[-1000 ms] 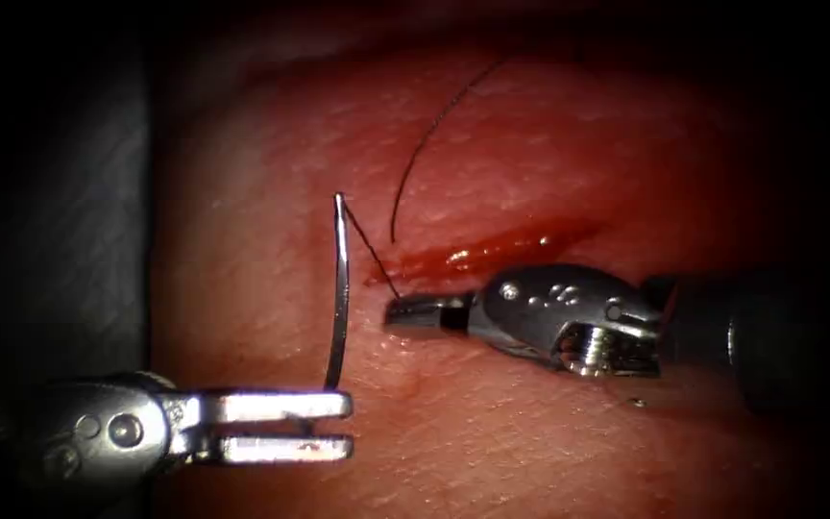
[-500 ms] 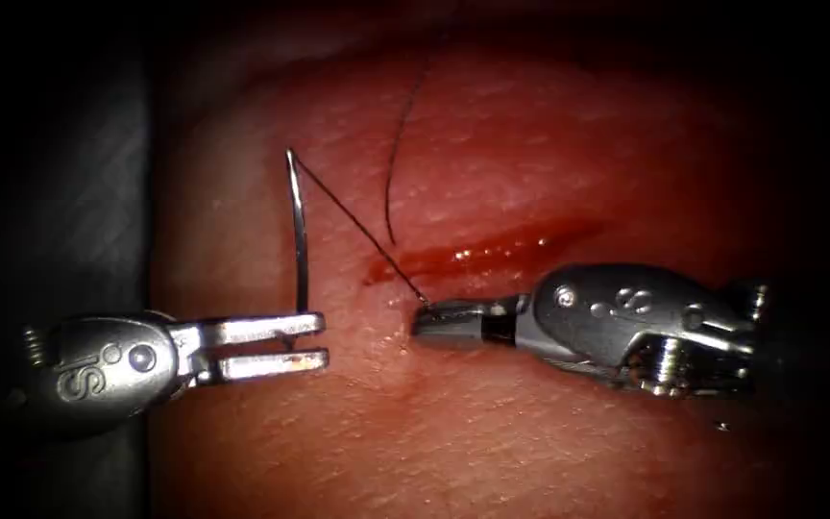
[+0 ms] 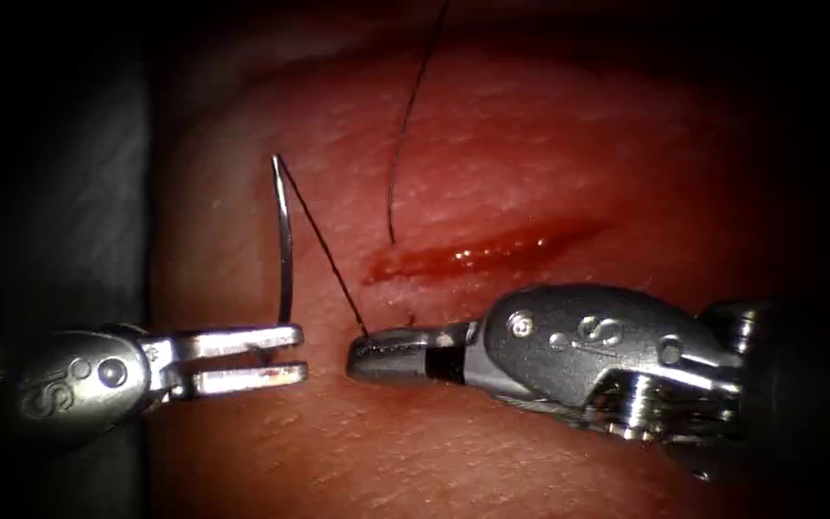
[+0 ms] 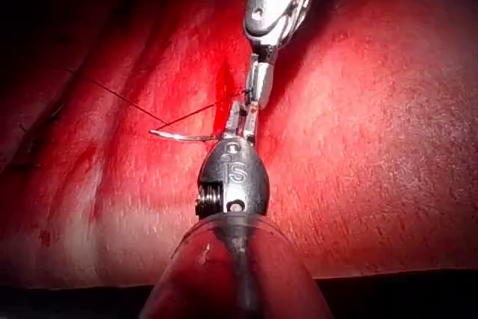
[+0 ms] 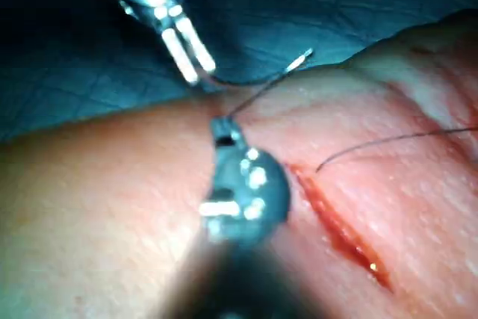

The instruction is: Wound Closure

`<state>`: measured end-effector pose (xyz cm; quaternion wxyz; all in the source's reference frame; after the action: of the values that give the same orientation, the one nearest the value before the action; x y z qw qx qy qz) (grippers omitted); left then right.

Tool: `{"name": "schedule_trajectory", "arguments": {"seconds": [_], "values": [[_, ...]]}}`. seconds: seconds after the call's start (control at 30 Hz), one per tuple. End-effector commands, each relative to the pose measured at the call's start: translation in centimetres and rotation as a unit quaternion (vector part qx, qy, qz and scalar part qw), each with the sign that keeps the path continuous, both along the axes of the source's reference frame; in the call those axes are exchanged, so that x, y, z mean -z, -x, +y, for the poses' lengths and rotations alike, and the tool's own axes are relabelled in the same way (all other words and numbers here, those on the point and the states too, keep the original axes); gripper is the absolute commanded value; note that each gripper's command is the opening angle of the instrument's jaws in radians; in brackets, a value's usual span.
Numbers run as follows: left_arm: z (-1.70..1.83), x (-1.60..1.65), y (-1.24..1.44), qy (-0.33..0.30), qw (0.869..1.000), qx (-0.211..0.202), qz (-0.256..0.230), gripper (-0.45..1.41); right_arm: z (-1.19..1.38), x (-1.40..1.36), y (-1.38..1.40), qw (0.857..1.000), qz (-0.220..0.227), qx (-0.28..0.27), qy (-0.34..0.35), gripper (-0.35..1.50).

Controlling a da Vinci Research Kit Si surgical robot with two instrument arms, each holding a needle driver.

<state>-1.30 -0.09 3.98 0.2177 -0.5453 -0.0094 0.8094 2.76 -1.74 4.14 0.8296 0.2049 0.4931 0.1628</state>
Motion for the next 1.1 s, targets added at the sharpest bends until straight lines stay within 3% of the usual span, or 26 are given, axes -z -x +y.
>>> {"name": "schedule_trajectory", "arguments": {"seconds": [0.03,0.13,0.23,0.33,0.53,0.8,0.83,0.87,1.1], "values": [[0.0,-0.06,0.0,-0.001,1.0,0.003,0.001,-0.45,-0.04,-0.09,0.01,1.0,-0.01,-0.01,0.017,1.16],[0.02,-0.08,-0.08,-0.001,1.0,0.007,0.009,-0.45,-0.03,-0.17,0.14,0.999,-0.021,-0.018,0.038,1.23],[0.01,-0.11,-0.12,-0.002,1.0,0.012,0.013,-0.45,-0.06,-0.4,0.2,0.998,-0.028,-0.024,0.053,1.16],[0.01,-0.13,-0.12,-0.001,1.0,0.015,0.016,-0.45,-0.07,-0.75,0.14,0.996,-0.046,-0.023,0.076,1.11],[0.01,-0.09,-0.07,-0.007,1.0,0.015,0.012,-0.45,-0.11,-1.09,0.0,0.989,-0.056,-0.015,0.134,1.09],[0.01,-0.09,-0.06,-0.007,1.0,0.015,0.011,-0.45,-0.23,-1.26,-0.04,0.982,-0.086,0.022,0.169,0.69],[0.01,-0.09,-0.06,-0.007,1.0,0.016,0.01,-0.45,-0.27,-1.27,-0.03,0.98,-0.085,0.027,0.176,0.02],[0.01,-0.09,-0.06,-0.007,1.0,0.016,0.01,-0.45,-0.28,-1.26,-0.01,0.98,-0.084,0.029,0.176,-0.35],[0.01,-0.11,-0.05,-0.005,1.0,0.018,0.008,-0.45,-0.25,-0.89,0.17,0.981,-0.09,0.007,0.174,-0.35]]}}
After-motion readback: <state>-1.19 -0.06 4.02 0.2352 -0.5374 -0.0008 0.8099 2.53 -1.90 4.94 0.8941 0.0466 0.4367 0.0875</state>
